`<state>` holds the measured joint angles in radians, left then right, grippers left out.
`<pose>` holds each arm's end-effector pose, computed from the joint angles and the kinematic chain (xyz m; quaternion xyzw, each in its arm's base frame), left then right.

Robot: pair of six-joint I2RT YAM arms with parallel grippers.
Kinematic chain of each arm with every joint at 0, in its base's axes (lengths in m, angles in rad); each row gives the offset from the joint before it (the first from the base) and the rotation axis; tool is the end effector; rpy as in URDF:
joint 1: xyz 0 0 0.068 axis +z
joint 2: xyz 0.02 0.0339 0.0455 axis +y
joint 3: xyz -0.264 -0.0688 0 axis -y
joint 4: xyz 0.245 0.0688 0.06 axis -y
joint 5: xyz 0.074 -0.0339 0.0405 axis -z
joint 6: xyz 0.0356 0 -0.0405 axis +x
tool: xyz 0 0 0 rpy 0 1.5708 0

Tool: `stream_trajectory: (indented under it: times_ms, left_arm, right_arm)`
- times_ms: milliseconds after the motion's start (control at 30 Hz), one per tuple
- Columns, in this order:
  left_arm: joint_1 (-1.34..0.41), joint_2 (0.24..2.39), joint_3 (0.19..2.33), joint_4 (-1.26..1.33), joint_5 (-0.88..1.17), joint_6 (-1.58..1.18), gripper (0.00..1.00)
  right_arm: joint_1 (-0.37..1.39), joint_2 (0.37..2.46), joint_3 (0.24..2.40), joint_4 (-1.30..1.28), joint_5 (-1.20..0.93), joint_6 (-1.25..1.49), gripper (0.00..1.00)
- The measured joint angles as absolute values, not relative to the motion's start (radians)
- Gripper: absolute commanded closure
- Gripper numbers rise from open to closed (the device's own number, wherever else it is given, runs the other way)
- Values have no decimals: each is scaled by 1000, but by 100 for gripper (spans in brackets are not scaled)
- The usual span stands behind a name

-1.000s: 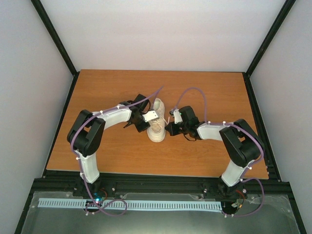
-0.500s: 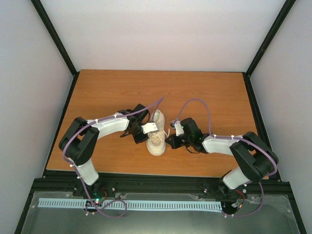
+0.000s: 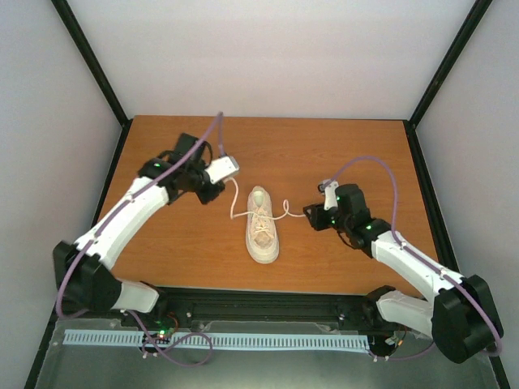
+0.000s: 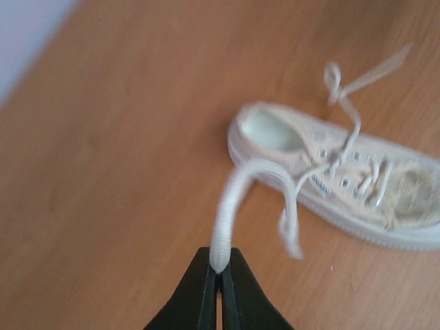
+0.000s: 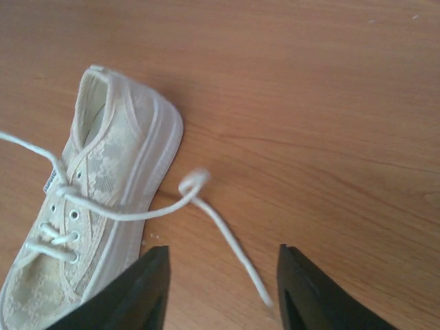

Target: Tie the shoes

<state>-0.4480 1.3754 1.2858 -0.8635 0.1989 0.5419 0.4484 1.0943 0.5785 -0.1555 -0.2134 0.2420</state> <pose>0.2504 -0.1281 0.3215 0.4768 0.8199 -0.0803 0.3066 0.2011 0.1051 0.2118 -0.1383 0.8859 0.2365 0.3743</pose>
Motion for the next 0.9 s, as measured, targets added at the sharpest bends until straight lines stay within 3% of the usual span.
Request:
stream_trajectory:
  times_ms: [200, 333, 667, 733, 833, 900]
  left_arm:
    - [-451, 1288, 1428, -888, 261, 540, 99]
    - [-452, 1305, 1448, -888, 292, 534, 99]
    - [-452, 1336, 1511, -896, 345, 519, 99]
    - [-452, 1336, 1527, -899, 349, 519, 99]
    - [-452, 1336, 1535, -899, 350, 519, 99]
    - [-452, 1336, 1535, -905, 349, 519, 99]
  right_arm:
    - [452, 1086, 684, -226, -206, 52, 49]
    - [568, 1118, 710, -97, -359, -144, 48]
    - [642, 1570, 839, 227, -611, -358, 53]
    - [652, 1637, 878, 252, -624, -367, 58]
    - [660, 1689, 908, 290, -634, -373, 82]
    - [661, 1701, 910, 307, -630, -362, 91]
